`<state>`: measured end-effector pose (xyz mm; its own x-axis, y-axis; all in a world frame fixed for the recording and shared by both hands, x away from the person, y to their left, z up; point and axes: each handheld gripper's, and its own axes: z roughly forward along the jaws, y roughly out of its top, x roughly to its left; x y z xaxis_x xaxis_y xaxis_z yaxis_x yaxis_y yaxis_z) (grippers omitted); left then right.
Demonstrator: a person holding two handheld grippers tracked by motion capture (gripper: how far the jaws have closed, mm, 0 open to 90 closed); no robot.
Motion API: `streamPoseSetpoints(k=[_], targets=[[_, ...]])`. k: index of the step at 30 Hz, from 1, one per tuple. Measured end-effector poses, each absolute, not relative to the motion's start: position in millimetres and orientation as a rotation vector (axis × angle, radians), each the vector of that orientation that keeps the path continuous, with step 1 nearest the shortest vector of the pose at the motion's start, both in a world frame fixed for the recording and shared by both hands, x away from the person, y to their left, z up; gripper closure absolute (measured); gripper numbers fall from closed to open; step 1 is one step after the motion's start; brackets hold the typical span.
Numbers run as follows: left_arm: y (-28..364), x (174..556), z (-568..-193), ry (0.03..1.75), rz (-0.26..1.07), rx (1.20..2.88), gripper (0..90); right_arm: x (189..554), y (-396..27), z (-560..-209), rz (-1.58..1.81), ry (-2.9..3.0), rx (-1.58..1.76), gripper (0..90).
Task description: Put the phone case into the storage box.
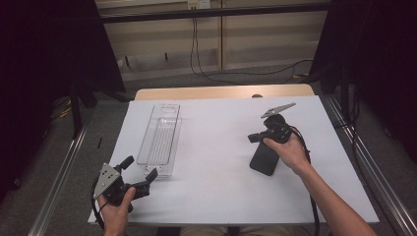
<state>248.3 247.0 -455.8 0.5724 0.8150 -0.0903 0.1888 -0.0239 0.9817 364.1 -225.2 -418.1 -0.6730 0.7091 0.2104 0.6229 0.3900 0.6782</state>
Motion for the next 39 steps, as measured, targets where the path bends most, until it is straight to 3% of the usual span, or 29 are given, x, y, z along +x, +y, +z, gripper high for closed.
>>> streamPoseSetpoints(k=[17,39], targets=[[248.7,248.5,-455.6,0.883,0.622,1.546,2.7,378.7,-202.8,-435.6,0.803,2.812,1.29,90.0],[248.8,248.7,-455.9,0.881,0.622,1.553,2.7,369.7,-203.6,-459.9,0.822,2.873,1.297,90.0]])
